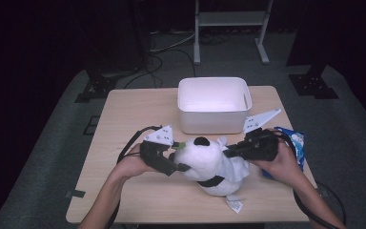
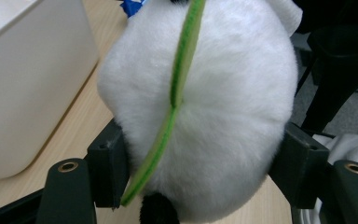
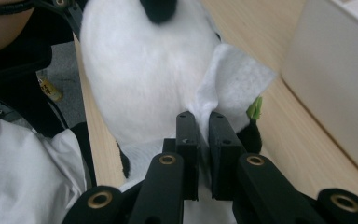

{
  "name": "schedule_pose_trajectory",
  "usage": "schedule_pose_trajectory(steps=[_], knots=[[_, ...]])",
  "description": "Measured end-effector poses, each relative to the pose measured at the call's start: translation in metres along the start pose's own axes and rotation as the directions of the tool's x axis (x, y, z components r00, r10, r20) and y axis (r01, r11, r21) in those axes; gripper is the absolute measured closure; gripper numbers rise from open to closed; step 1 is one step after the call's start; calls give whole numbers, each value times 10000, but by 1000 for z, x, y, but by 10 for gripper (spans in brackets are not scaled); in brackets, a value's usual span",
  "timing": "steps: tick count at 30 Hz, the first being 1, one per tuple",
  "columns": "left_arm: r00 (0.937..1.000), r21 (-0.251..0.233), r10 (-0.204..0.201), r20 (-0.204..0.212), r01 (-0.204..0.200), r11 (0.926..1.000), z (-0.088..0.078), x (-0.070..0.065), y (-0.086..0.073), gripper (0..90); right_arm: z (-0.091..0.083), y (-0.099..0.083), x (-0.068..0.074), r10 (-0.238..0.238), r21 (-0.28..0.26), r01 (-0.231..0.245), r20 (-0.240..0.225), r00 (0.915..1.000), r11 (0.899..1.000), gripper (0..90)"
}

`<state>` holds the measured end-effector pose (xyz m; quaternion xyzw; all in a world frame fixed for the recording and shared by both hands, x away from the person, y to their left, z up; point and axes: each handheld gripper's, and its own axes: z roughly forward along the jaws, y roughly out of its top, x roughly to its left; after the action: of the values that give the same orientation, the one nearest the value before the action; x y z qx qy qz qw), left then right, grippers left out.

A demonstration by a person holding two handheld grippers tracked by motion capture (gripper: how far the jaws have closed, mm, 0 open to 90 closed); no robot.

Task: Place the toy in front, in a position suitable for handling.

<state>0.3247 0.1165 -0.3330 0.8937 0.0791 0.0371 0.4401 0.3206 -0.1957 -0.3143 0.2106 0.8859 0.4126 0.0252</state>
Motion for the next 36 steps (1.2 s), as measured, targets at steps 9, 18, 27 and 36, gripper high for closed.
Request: schedule_pose_trajectory(steps=[9,18,27,36], knots=[[9989,367,305,-344,-292,9989,-12,-6,12,301,-6,34,12,-588,-453,577,-231,9980,9973,840],[9958,896,843,-343,-810,9927,-1,-16,31,302,-2,64,25,-1299,-545,1280,-325,9910,9903,840],[9959,947,901,-92,-888,9915,15,-17,39,281,10,65,25,-1315,-84,1313,-470,9902,9913,838],[9999,213,140,58,-141,9997,23,-12,32,103,0,39,12,-559,-365,543,-437,9975,9979,838]])
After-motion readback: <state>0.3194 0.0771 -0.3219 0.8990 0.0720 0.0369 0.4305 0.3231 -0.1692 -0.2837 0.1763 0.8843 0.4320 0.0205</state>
